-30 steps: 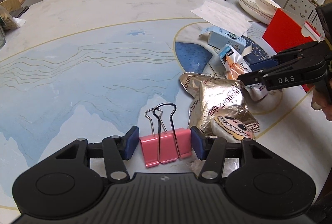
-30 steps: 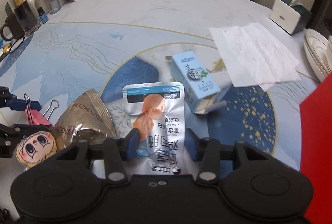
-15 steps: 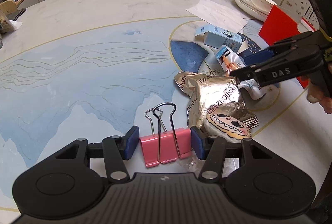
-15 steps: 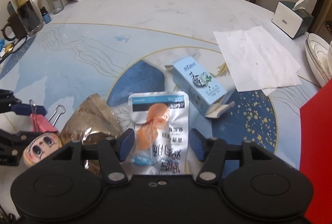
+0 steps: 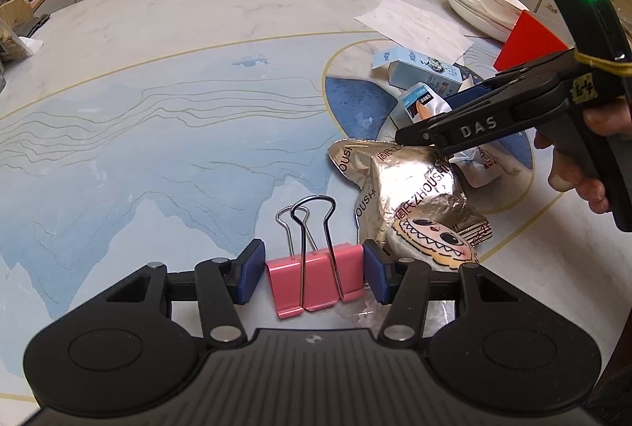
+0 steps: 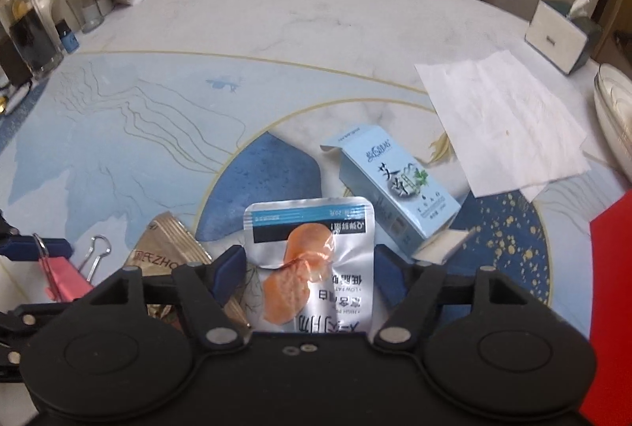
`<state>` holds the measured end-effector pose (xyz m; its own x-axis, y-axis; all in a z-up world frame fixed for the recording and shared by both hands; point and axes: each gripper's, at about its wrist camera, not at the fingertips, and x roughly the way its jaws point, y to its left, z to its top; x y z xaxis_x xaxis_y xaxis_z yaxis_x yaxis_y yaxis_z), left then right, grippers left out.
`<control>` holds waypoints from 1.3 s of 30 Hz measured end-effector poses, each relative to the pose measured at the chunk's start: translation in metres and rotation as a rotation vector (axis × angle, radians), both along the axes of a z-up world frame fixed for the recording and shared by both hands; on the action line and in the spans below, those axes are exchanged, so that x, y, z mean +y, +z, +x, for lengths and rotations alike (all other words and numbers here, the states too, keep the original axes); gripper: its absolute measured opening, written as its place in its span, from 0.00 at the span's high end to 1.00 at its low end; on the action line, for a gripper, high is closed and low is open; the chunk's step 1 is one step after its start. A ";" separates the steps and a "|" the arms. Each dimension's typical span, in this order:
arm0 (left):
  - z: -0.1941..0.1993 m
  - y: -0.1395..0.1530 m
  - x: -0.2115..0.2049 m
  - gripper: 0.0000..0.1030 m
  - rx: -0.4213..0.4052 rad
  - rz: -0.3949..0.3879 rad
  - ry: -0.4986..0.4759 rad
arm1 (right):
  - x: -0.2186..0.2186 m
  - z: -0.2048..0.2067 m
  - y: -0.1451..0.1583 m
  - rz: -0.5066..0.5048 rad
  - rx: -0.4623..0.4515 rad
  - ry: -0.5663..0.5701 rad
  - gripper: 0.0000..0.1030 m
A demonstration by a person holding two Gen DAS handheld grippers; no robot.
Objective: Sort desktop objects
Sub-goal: 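Lift and carry the binder clip with left tool while right tool carries packet to box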
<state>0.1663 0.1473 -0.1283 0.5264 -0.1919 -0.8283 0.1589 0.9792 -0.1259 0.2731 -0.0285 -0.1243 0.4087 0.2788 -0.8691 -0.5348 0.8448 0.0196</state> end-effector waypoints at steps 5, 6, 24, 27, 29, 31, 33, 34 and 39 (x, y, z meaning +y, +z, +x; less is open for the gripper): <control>0.000 0.000 0.000 0.49 0.000 -0.006 0.009 | -0.001 0.002 0.001 -0.003 0.001 -0.010 0.38; 0.001 0.000 0.000 0.49 0.000 -0.009 0.010 | -0.002 0.002 0.002 0.002 0.006 -0.014 0.38; -0.004 0.020 -0.002 0.49 -0.028 -0.048 0.070 | -0.036 -0.024 0.029 0.011 0.015 -0.030 0.43; -0.004 0.032 -0.007 0.49 -0.048 -0.052 0.077 | -0.046 -0.032 0.039 0.017 0.012 -0.025 0.43; -0.005 0.040 -0.011 0.49 -0.062 -0.059 0.074 | -0.052 -0.036 0.046 0.026 0.011 -0.025 0.43; -0.005 0.047 -0.018 0.49 -0.074 -0.061 0.066 | -0.059 -0.041 0.053 0.035 0.008 -0.023 0.43; -0.004 0.054 -0.027 0.49 -0.086 -0.067 0.056 | -0.067 -0.046 0.060 0.042 0.003 -0.020 0.43; -0.004 0.057 -0.032 0.49 -0.092 -0.069 0.049 | -0.071 -0.048 0.063 0.044 -0.001 -0.018 0.43; -0.002 0.071 -0.060 0.49 -0.116 -0.080 0.016 | -0.097 -0.056 0.082 0.066 -0.022 -0.020 0.43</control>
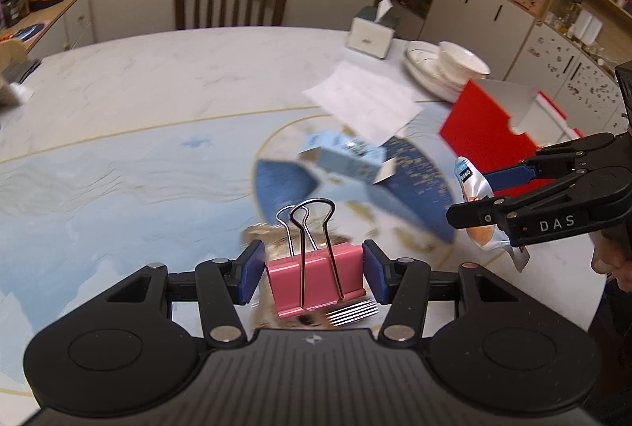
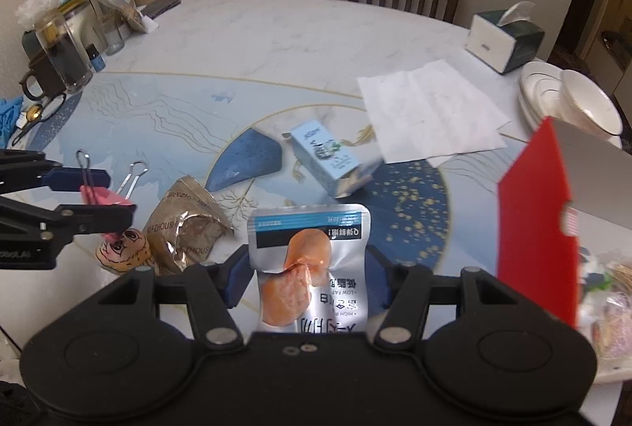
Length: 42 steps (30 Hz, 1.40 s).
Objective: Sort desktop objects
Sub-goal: 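Lift and carry the binder clip with left tool while right tool carries packet to box, then open left tool to drop binder clip while right tool releases packet in box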
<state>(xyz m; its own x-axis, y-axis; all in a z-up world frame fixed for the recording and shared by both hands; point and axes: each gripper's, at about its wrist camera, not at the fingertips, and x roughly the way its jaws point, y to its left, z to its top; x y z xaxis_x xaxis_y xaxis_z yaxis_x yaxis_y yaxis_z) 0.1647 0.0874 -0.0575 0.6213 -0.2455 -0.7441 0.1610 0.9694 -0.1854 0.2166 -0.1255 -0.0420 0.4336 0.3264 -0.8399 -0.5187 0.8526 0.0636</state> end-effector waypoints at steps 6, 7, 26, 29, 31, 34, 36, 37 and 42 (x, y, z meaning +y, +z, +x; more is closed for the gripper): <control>0.007 0.015 -0.043 0.49 -0.027 -0.016 -0.056 | -0.041 -0.009 0.026 0.033 -0.036 -0.004 0.43; 0.008 0.017 -0.051 0.49 -0.032 -0.017 -0.067 | -0.050 -0.009 0.030 0.039 -0.039 -0.007 0.43; 0.055 0.047 -0.208 0.49 -0.109 0.017 -0.263 | -0.200 0.023 0.059 0.045 -0.104 -0.132 0.43; 0.064 0.050 -0.230 0.49 -0.119 0.028 -0.293 | -0.219 0.029 0.057 0.038 -0.111 -0.160 0.43; 0.072 0.051 -0.244 0.49 -0.125 0.037 -0.313 | -0.231 0.033 0.054 0.032 -0.112 -0.175 0.43; 0.086 0.054 -0.263 0.49 -0.134 0.053 -0.338 | -0.245 0.043 0.047 0.009 -0.112 -0.201 0.43; 0.096 0.055 -0.275 0.49 -0.141 0.063 -0.352 | -0.255 0.049 0.044 0.000 -0.113 -0.221 0.43; 0.102 0.056 -0.281 0.49 -0.141 0.070 -0.360 | -0.260 0.052 0.042 -0.003 -0.115 -0.227 0.43; 0.130 0.048 -0.309 0.49 -0.120 0.119 -0.396 | -0.273 0.065 0.029 -0.011 -0.106 -0.250 0.43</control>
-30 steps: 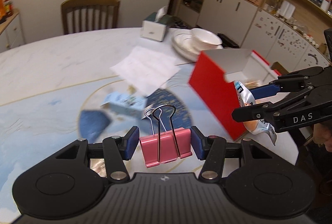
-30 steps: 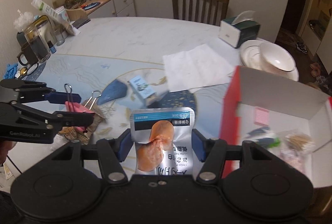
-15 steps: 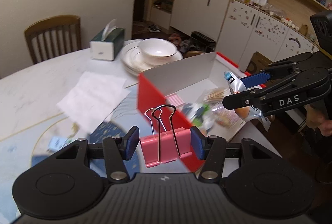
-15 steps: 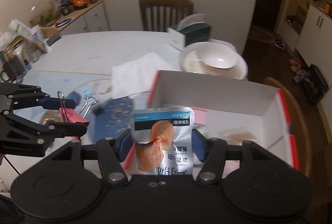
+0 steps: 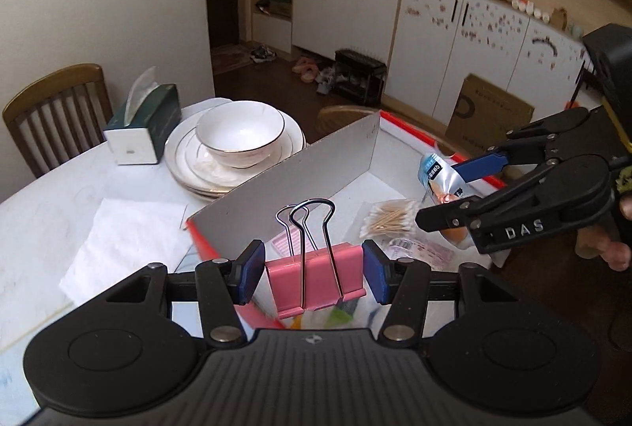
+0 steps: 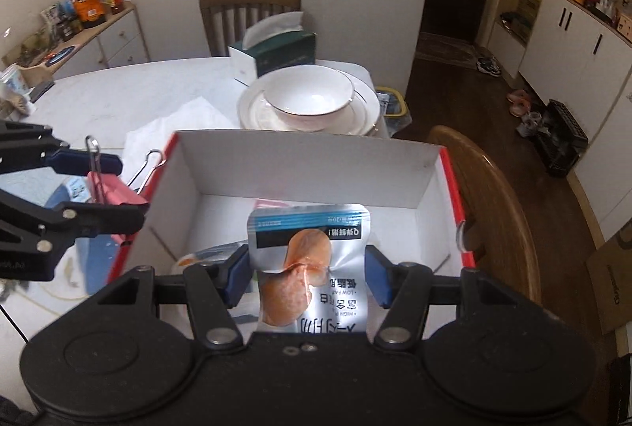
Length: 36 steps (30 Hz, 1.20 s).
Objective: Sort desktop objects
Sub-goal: 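Open left tool to drop binder clip while right tool releases packet in box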
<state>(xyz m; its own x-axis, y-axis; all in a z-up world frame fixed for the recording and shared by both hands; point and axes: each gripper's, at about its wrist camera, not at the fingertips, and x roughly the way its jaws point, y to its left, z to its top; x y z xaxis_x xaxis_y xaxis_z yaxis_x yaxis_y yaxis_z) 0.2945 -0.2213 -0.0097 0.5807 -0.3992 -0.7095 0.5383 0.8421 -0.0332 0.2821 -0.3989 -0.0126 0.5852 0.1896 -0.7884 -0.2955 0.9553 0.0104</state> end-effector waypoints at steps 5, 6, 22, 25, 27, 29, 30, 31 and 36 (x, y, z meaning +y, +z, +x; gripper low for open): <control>0.029 -0.011 -0.018 0.49 0.038 0.034 -0.007 | 0.000 0.013 -0.012 -0.012 -0.005 0.010 0.43; 0.034 -0.013 -0.021 0.49 0.044 0.042 -0.007 | 0.001 0.015 -0.014 -0.012 -0.004 0.020 0.43; 0.085 -0.073 -0.053 0.49 0.205 0.131 0.009 | 0.012 0.018 -0.059 -0.104 0.071 0.132 0.44; 0.090 -0.080 -0.057 0.49 0.221 0.151 0.004 | 0.011 0.019 -0.063 -0.104 0.075 0.126 0.44; 0.093 -0.084 -0.059 0.49 0.232 0.160 0.008 | 0.011 0.021 -0.066 -0.108 0.081 0.125 0.44; 0.093 -0.087 -0.060 0.49 0.246 0.161 0.013 | 0.010 0.023 -0.067 -0.107 0.087 0.123 0.43; 0.095 -0.089 -0.060 0.49 0.256 0.160 0.014 | 0.010 0.025 -0.068 -0.104 0.090 0.122 0.43; 0.096 -0.090 -0.061 0.49 0.265 0.160 0.014 | 0.009 0.025 -0.069 -0.103 0.095 0.120 0.43; 0.101 -0.093 -0.059 0.48 0.302 0.146 0.022 | 0.006 0.025 -0.072 -0.099 0.108 0.122 0.39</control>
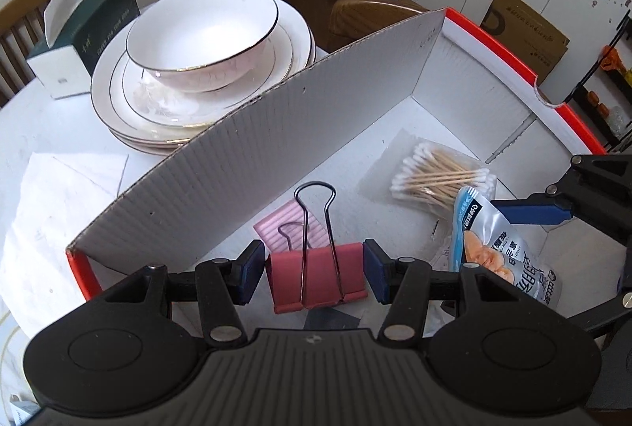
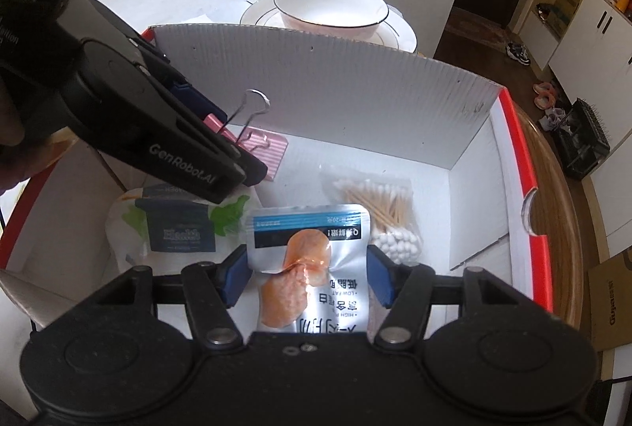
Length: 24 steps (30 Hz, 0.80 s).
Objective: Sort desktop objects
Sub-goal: 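Open left tool to drop binder clip while right tool releases packet in box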
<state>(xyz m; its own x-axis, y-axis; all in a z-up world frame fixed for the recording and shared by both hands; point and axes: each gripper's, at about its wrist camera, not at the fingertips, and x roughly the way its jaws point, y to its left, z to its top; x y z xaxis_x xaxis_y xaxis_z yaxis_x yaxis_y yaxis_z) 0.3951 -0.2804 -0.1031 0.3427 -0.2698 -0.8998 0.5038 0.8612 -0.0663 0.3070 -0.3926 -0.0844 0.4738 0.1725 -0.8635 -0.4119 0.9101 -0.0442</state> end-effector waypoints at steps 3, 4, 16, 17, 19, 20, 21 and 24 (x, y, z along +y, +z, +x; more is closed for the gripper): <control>-0.001 0.001 0.001 0.49 -0.002 -0.005 0.005 | -0.001 -0.003 0.000 -0.001 -0.002 0.003 0.39; -0.001 0.002 0.002 0.49 -0.005 -0.008 0.005 | -0.002 -0.003 0.001 0.001 0.001 0.001 0.39; -0.019 0.025 0.010 0.41 -0.059 -0.077 0.006 | -0.007 -0.010 0.019 0.029 -0.024 0.002 0.35; -0.022 0.028 0.011 0.41 -0.065 -0.085 0.005 | -0.008 -0.011 0.022 0.035 -0.028 0.001 0.35; -0.028 0.034 0.014 0.41 -0.081 -0.100 0.006 | -0.009 -0.013 0.027 0.041 -0.037 -0.001 0.35; -0.032 0.036 0.016 0.41 -0.091 -0.105 0.006 | -0.010 -0.014 0.029 0.046 -0.044 -0.003 0.35; -0.035 0.040 0.018 0.41 -0.101 -0.112 0.006 | -0.011 -0.015 0.032 0.053 -0.049 -0.006 0.35; -0.045 0.048 0.023 0.41 -0.132 -0.119 0.005 | -0.014 -0.020 0.041 0.079 -0.064 -0.020 0.34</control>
